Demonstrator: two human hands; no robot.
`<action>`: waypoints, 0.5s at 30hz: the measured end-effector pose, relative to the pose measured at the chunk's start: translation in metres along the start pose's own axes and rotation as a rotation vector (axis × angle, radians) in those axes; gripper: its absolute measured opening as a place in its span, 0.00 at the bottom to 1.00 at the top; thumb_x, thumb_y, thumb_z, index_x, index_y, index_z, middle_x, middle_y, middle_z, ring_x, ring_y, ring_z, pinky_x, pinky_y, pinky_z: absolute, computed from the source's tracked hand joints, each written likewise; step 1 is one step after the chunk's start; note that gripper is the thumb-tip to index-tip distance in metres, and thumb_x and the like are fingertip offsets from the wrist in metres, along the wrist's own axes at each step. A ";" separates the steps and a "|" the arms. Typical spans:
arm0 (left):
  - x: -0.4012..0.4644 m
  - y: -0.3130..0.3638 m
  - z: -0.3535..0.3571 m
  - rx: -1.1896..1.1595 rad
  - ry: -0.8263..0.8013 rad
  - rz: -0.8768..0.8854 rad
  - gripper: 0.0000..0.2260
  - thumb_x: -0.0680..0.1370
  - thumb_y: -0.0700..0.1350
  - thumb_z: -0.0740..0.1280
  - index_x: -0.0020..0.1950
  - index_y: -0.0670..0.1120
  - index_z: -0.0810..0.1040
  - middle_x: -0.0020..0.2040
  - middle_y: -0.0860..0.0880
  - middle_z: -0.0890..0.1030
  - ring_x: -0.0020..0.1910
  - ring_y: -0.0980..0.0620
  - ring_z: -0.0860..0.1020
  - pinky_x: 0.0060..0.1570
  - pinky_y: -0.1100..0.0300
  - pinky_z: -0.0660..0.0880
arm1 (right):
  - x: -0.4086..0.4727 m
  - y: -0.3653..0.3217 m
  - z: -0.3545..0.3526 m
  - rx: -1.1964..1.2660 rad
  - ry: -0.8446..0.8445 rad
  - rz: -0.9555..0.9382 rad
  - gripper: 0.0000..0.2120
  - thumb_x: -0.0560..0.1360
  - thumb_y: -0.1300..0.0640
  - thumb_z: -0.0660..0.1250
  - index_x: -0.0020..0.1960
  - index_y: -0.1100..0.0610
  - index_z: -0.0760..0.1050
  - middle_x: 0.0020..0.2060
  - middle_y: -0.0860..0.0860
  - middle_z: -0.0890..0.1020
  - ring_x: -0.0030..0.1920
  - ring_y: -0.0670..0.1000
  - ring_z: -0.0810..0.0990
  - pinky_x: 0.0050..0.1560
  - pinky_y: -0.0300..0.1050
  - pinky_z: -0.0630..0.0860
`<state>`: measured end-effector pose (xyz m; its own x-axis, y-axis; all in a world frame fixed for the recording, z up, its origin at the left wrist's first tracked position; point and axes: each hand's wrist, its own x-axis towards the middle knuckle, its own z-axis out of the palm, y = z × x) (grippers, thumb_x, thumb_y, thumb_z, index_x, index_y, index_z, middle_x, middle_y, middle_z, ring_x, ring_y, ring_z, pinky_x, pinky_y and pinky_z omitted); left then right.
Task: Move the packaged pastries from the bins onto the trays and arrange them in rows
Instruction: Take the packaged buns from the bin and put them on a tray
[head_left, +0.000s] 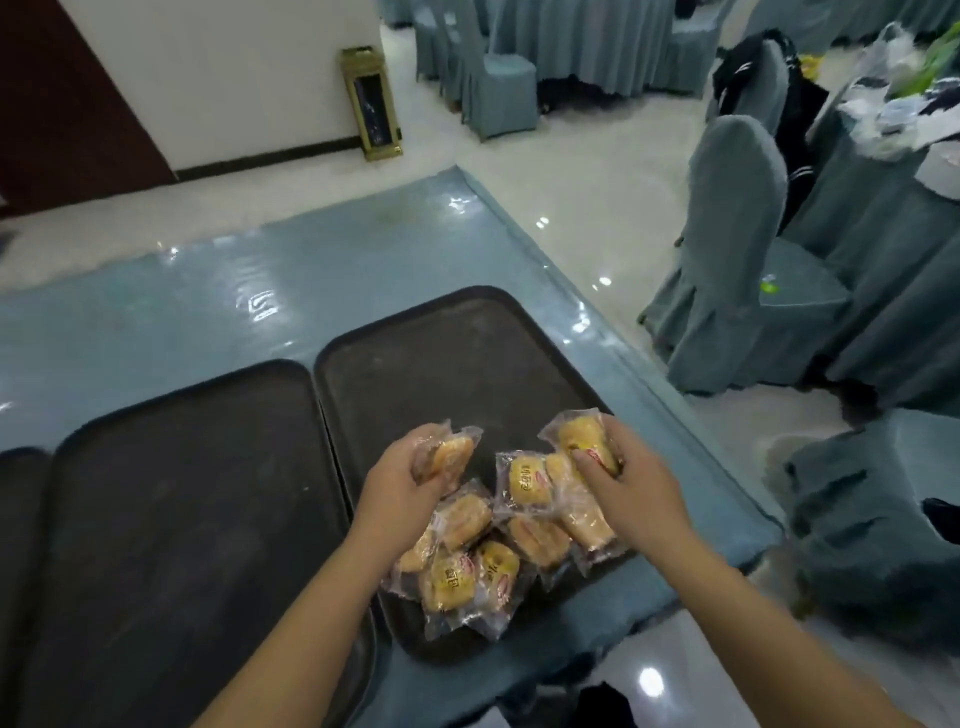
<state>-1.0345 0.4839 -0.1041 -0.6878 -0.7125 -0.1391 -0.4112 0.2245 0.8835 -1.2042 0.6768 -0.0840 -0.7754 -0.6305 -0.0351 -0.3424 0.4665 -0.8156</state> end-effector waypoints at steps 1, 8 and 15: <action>0.010 -0.001 0.007 0.044 0.027 -0.009 0.22 0.77 0.42 0.72 0.69 0.56 0.75 0.63 0.57 0.78 0.60 0.61 0.78 0.62 0.59 0.75 | 0.020 0.006 0.001 -0.071 -0.039 -0.031 0.10 0.79 0.50 0.66 0.59 0.42 0.73 0.43 0.37 0.77 0.43 0.36 0.74 0.41 0.35 0.69; 0.035 -0.024 0.075 0.554 0.070 -0.136 0.27 0.81 0.44 0.63 0.79 0.53 0.60 0.81 0.49 0.54 0.80 0.48 0.50 0.76 0.48 0.59 | 0.108 0.072 0.057 -0.491 -0.424 -0.248 0.28 0.79 0.42 0.61 0.77 0.42 0.57 0.76 0.49 0.62 0.77 0.54 0.58 0.75 0.59 0.58; 0.009 -0.045 0.097 0.758 -0.098 -0.349 0.33 0.79 0.70 0.49 0.80 0.62 0.42 0.81 0.53 0.36 0.79 0.50 0.35 0.75 0.42 0.37 | 0.083 0.119 0.061 -0.620 -0.446 -0.255 0.31 0.78 0.30 0.44 0.78 0.36 0.42 0.79 0.45 0.41 0.78 0.49 0.36 0.74 0.65 0.41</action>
<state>-1.0800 0.5320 -0.1889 -0.4807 -0.7712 -0.4175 -0.8767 0.4127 0.2471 -1.2771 0.6416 -0.2191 -0.3939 -0.8911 -0.2253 -0.8138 0.4520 -0.3653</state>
